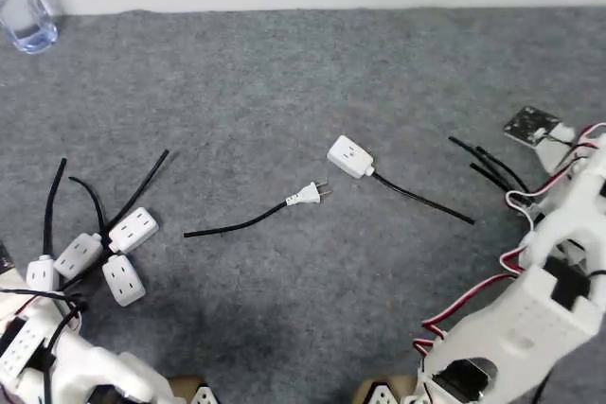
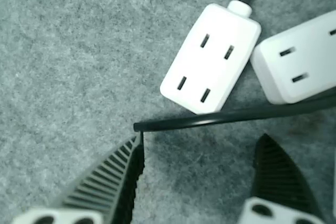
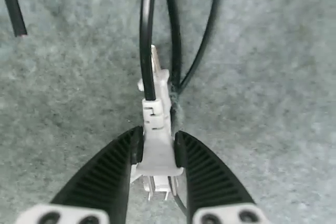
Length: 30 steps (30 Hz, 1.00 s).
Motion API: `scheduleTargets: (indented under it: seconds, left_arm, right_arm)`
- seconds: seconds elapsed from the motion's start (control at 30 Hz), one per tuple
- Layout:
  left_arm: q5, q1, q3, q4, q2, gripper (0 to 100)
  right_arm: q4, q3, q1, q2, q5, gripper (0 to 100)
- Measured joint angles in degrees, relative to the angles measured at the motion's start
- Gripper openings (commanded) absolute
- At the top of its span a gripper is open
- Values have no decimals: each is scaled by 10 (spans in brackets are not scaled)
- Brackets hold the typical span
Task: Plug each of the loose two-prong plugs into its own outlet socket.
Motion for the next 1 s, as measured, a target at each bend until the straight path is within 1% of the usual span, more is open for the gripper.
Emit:
scheduleTargets:
  seconds: [0.23,0.37,0.43,0.57,0.67,0.87,0.93,1.0]
  left_arm:
    - [0,0,0,0,0,317]
    - [0,0,0,0,0,317]
    - [0,0,0,0,0,317]
    - [0,0,0,0,0,317]
    - [0,0,0,0,0,317]
    - [0,0,0,0,0,317]
    - [0,0,0,0,0,317]
    - [0,0,0,0,0,317]
  right_arm:
    - [16,0,-5,3,-1,15]
    - [45,0,-34,-40,-37,18]
    - [69,0,-50,-72,-44,55]
    - [95,0,-62,-111,-49,236]
    - [96,0,-55,-113,-49,329]
    - [96,0,-43,-113,-49,342]
    - [100,0,-48,-115,-49,343]
    - [129,0,-69,-131,-51,344]
